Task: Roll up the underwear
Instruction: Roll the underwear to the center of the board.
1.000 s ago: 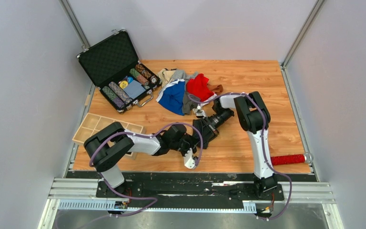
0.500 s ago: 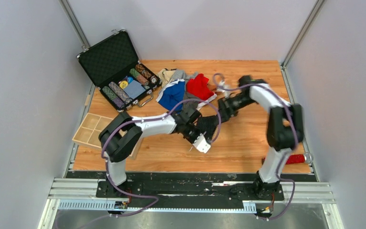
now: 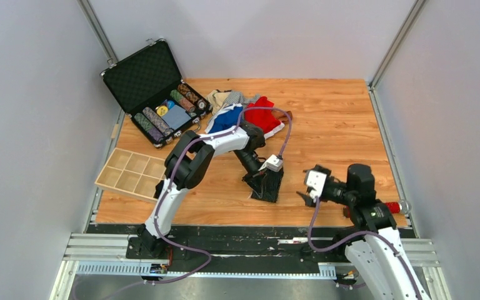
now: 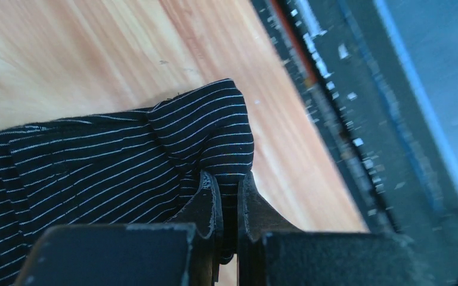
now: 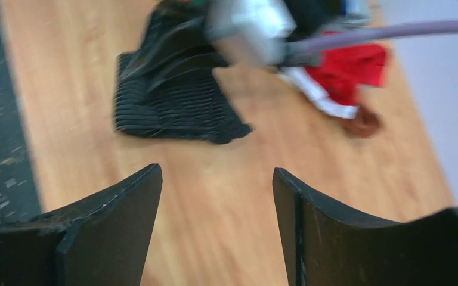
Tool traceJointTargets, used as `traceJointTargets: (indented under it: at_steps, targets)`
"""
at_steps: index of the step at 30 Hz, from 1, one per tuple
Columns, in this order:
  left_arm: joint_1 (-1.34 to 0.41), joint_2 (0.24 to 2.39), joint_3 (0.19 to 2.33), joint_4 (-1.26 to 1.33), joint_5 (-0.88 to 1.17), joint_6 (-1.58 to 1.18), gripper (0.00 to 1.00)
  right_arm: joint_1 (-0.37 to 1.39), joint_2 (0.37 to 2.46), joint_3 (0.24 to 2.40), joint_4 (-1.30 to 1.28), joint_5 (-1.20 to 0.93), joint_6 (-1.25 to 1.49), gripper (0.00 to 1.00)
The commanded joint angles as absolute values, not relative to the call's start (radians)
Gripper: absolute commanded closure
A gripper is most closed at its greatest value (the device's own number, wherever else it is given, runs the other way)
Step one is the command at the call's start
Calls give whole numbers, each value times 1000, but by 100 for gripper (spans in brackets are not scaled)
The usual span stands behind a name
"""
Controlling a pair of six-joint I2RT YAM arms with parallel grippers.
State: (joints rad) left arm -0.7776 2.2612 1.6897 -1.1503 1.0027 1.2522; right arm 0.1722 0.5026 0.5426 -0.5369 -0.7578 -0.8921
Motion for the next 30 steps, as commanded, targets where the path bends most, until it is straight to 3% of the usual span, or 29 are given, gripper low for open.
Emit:
traceJointTargets:
  at_steps: [1, 6, 12, 30]
  targets:
    - [-760, 2419, 1734, -1443, 1098, 1162, 100, 340, 444, 434, -633, -691, -1017, 32]
    - [-756, 2466, 1745, -1367, 1139, 1009, 100, 552, 581, 384, -479, -608, -1021, 28]
    - [-748, 2413, 1634, -1132, 1130, 816, 100, 707, 931, 489, -367, -538, -865, 37]
    - [-722, 2318, 1515, -991, 1124, 787, 99, 813, 1203, 502, -149, -486, -770, 39]
